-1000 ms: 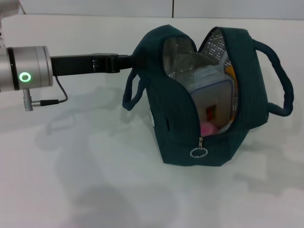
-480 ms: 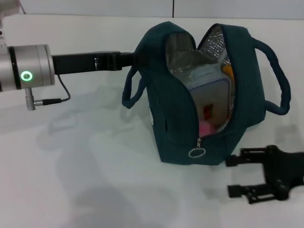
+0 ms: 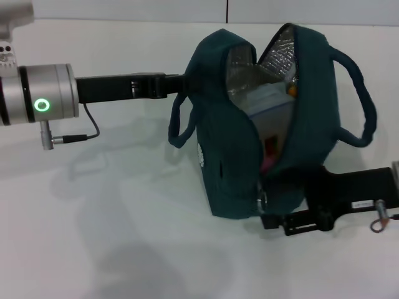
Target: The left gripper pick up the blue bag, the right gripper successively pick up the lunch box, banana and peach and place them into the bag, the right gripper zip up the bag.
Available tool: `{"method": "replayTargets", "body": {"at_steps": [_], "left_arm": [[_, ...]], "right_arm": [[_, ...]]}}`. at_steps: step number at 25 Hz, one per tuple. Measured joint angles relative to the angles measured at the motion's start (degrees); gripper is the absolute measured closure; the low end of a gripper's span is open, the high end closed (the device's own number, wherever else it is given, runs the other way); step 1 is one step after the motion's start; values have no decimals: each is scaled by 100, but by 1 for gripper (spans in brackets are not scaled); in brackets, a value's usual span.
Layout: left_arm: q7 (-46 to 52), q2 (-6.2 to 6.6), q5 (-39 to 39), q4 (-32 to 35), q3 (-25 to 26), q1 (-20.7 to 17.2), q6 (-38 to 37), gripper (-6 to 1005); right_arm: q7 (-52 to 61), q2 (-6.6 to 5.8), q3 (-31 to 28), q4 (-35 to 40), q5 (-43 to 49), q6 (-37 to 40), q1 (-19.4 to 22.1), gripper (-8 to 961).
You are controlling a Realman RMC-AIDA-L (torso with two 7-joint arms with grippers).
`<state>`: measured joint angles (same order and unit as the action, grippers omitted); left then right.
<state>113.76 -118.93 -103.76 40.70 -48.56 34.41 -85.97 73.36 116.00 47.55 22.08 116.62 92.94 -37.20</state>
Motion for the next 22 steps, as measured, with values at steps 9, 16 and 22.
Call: {"method": "replayTargets", "body": {"at_steps": [9, 16, 22], "left_arm": [[-28, -26, 0, 3, -4, -3, -125, 946], [-90, -26, -2, -1, -4, -23, -182, 945], [-97, -25, -4, -1, -4, -2, -191, 946]], "right_arm": [[-15, 20, 449, -490, -106, -386, -345, 202], [-139, 19, 675, -592, -590, -352, -250, 203], [-271, 19, 808, -557, -1136, -512, 6, 204]]}}
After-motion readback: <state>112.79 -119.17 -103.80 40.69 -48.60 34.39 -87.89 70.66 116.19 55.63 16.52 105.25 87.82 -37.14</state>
